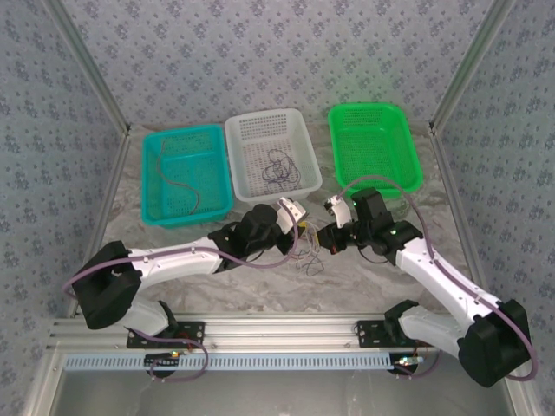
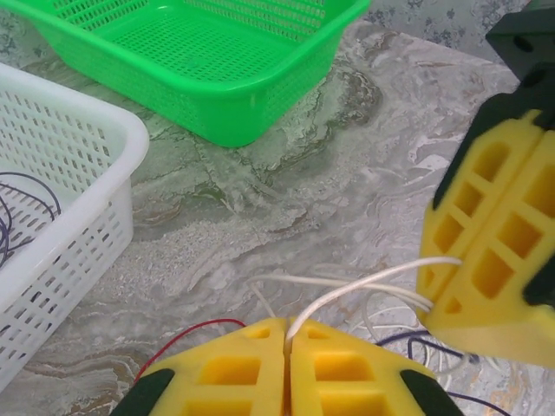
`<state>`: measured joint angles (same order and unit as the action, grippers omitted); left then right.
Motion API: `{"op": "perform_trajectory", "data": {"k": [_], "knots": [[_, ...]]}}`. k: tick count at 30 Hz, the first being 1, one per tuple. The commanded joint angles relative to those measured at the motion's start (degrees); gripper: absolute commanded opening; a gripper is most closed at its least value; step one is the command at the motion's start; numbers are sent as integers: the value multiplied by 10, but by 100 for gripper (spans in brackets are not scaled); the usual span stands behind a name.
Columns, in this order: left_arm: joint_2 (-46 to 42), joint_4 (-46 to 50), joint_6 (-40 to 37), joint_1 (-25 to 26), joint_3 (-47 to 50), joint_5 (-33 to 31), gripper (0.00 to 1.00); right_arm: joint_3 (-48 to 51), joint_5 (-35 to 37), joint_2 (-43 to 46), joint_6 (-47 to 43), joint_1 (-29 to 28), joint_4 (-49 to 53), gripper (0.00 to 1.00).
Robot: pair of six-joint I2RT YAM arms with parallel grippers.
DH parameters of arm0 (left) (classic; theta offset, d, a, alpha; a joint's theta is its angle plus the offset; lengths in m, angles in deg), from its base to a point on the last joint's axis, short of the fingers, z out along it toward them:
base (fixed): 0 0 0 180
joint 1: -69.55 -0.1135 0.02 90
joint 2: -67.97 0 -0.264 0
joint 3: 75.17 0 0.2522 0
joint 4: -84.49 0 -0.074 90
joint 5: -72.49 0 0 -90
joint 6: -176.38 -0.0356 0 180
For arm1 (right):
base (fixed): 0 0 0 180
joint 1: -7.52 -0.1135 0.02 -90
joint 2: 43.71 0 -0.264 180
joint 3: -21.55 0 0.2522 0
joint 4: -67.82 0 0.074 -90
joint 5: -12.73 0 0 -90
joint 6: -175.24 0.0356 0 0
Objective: Untangle the cables
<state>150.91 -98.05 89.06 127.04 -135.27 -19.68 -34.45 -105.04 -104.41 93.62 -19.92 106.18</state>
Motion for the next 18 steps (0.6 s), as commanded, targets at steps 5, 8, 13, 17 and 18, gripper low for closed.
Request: {"op": "perform_trajectory", "data": {"k": [5, 8, 13, 17, 18], "knots": [[-36, 29, 21, -6, -26, -15, 4, -10, 60, -37, 2, 8, 43, 66], [-39, 51, 28, -6, -41, -11, 5, -13, 76, -29, -2, 9, 44, 78], [-34, 85, 54, -9, -65, -19, 5, -2, 121, 31, 5, 8, 29, 83], [-30, 87, 91, -16, -78, -16, 6, 8, 179, 73, 23, 11, 25, 84], [-29, 82, 101, -18, -81, -14, 6, 11, 183, 80, 26, 12, 23, 84]]}}
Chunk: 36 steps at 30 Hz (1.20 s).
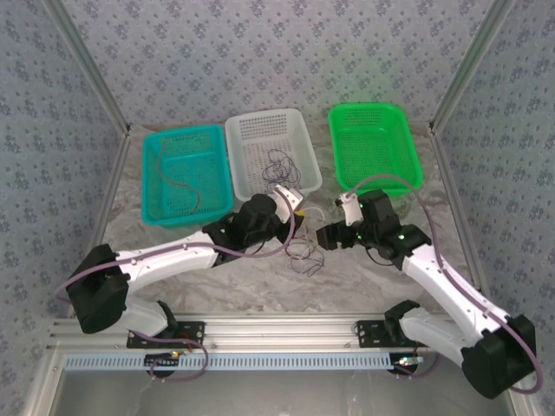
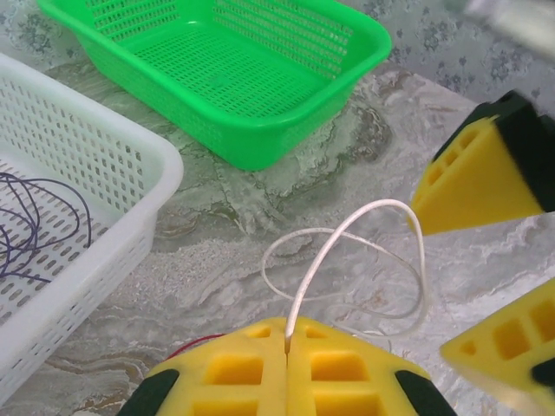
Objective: Untangle the cables
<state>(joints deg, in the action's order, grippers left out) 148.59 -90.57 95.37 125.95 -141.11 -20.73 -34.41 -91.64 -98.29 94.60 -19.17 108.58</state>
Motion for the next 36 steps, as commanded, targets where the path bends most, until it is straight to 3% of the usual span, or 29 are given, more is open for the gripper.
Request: {"op": "perform_trajectory", "data": {"k": [1, 8, 19, 25, 27, 29, 32, 36], "knots": [[-4, 5, 46, -10, -29, 3, 6, 11, 50, 25, 17, 6, -4, 84], [22, 37, 71, -18, -86, 54, 7, 2, 59, 22, 32, 16, -48, 85], [21, 36, 121, -22, -87, 77, 7, -11, 103, 29, 71, 24, -121, 84], [41, 41, 132, -23, -111, 120, 8, -19, 106, 28, 64, 25, -140, 81], [45, 39, 134, -23, -117, 135, 8, -34, 121, 12, 64, 30, -131, 70], [41, 29, 138, -23, -116, 137, 8, -57, 138, -15, 65, 39, -102, 50], [23, -2, 151, -29, -98, 137, 8, -74, 147, -50, 61, 59, -68, 29], [-12, -50, 168, -44, -67, 141, 8, -73, 134, -74, 69, 95, -48, 13]]}}
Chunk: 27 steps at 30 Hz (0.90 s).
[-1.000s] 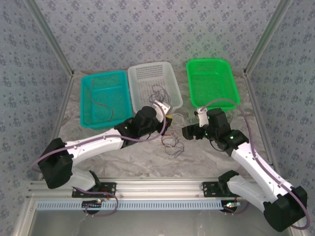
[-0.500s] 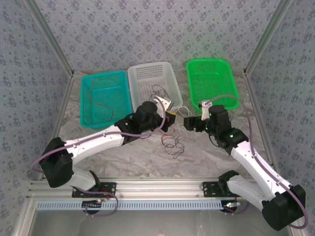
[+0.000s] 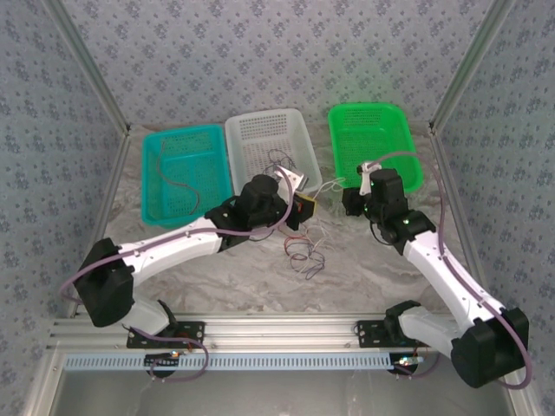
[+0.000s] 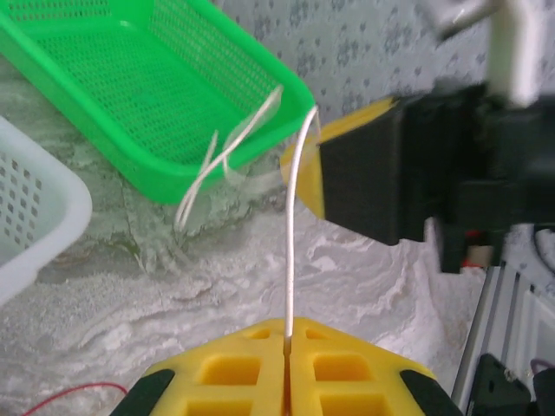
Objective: Untangle the cables
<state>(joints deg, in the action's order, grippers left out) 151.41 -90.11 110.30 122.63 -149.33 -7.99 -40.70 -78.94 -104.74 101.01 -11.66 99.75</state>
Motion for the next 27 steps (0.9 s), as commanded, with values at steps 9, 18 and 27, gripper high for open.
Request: {"op": "perform_trajectory", "data": {"k": [9, 18, 27], "knots": [[-66, -61, 19, -19, 34, 17, 9, 24, -53, 8, 14, 71, 48, 27], [-59, -70, 16, -21, 40, 21, 9, 54, -163, 85, 26, 95, 33, 75], [-53, -63, 3, -21, 39, 25, 9, 12, -311, 46, 48, 115, 19, 75]]}}
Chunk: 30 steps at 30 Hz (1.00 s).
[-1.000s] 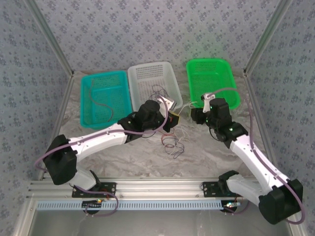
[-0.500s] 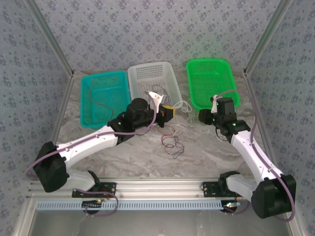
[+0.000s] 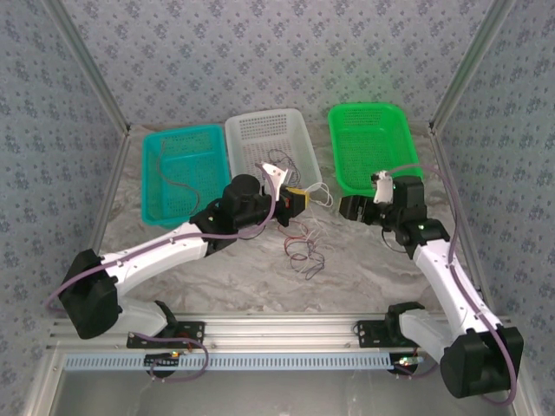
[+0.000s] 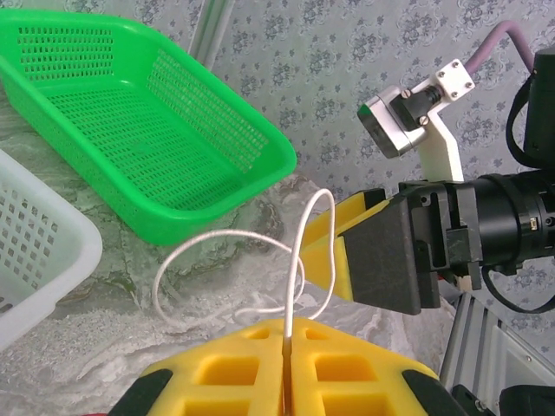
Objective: Untangle the cables
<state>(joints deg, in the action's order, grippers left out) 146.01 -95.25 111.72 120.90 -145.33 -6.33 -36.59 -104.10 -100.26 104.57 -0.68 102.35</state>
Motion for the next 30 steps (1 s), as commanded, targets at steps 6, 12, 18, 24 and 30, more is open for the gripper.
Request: {"op": "perform_trajectory", "data": {"k": [6, 12, 18, 24, 30], "knots": [[12, -7, -18, -4, -5, 11, 9, -37, -104, -5, 18, 17, -20, 73], [17, -7, -19, -4, -8, 13, 9, -40, -137, -12, 14, 18, -30, 71], [25, -15, -17, -3, -15, 24, 9, -41, -152, -38, 19, 11, -48, 68], [25, -21, -19, -3, -13, 33, 9, -49, -154, -63, 24, 4, -65, 65], [20, -37, -21, -3, -5, 29, 9, -55, -161, -85, 26, -15, -77, 60]]}}
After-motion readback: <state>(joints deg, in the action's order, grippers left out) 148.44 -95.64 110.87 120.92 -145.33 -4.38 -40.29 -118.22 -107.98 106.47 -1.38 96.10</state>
